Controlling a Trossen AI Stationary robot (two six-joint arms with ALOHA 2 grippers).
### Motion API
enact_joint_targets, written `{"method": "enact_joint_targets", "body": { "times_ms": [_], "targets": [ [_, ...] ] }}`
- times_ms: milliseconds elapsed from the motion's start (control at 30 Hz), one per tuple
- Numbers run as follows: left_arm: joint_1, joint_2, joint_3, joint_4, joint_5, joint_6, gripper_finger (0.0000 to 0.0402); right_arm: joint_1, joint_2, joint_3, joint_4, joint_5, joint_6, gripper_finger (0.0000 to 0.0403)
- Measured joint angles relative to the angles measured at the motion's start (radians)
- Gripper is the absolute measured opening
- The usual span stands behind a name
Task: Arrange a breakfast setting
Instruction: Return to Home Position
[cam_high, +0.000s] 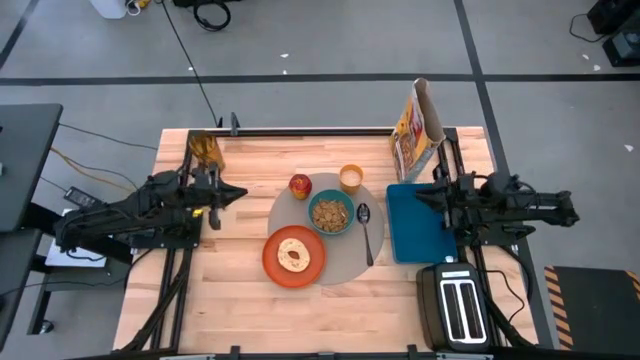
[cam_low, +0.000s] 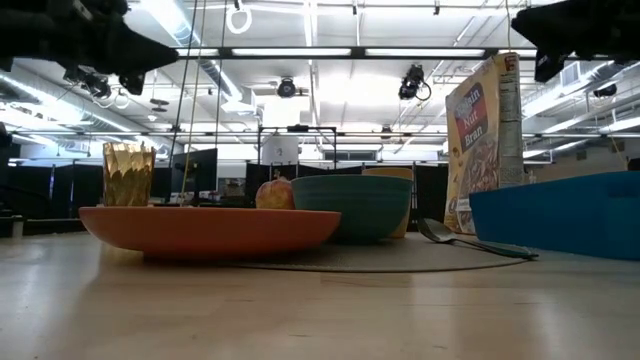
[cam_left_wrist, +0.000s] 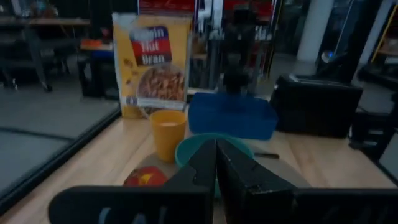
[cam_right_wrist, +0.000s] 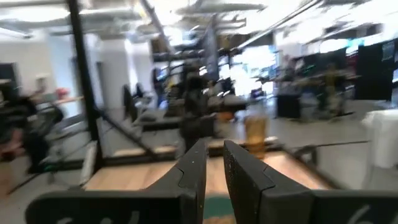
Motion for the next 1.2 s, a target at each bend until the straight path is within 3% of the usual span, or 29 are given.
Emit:
{"method": "enact_joint_targets", "body": {
  "times_ms": [100,300,433,567,733,967,1200],
  "targets": [
    [-0.036,-0.079,-0.054,0.022,-0.009,0.011,0.002,0.001,0.002,-0.034,0.02,-0.045,0.01,0.0064],
    [-0.085,-0.252,-0.167,0.028,-0.006,0.025,0.002,0.0,0.0,-0.125,0.101,-0.018,0.02,0.0064],
    [-0.103,-0.24,-0.187,0.051,-0.003,0.017,0.002,0.0,0.001,-0.206,0.216,-0.019,0.052,0.0064],
    [-0.144,-0.25,-0.189,0.043,-0.012,0.018,0.002,0.0,0.003,-0.207,0.202,-0.019,0.08,0.0064],
    [-0.202,-0.242,-0.265,0.08,-0.109,0.027,0.002,0.0,0.01,-0.207,0.151,-0.017,0.098,0.0064],
    [-0.223,-0.207,-0.268,0.097,-0.185,0.128,0.002,0.0,0.011,-0.207,0.105,-0.007,-0.013,0.0064],
    [-0.221,-0.179,-0.268,0.105,-0.194,0.151,0.002,0.0,0.013,-0.207,0.11,-0.012,-0.05,0.0064]
  ]
}}
